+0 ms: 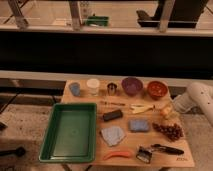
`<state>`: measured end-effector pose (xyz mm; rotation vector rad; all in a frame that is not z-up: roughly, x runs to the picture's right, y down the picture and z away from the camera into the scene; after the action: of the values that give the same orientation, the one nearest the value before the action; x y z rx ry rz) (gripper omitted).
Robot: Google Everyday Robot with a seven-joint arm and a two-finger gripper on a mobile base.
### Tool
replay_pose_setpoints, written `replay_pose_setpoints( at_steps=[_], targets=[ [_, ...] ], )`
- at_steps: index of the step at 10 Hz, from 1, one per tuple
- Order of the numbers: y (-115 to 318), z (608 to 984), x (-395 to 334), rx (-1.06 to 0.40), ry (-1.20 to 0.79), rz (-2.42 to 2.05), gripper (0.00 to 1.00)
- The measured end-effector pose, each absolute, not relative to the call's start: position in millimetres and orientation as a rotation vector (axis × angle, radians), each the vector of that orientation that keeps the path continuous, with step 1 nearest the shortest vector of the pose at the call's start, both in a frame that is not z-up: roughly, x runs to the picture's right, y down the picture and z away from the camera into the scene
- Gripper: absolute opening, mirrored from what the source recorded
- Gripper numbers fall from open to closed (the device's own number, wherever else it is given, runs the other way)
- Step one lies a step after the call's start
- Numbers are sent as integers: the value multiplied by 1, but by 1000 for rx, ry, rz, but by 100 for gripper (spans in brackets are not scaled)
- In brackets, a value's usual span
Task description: Place apple in metal cup
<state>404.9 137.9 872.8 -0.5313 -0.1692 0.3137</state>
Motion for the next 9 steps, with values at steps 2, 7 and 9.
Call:
replay_pose_setpoints(
  at_steps=[2,7,9],
  targets=[
    [119,848,403,-478,-158,310,0],
    [95,788,394,-391,-130,292,0],
    [97,781,386,-365,-129,274,0]
  ],
)
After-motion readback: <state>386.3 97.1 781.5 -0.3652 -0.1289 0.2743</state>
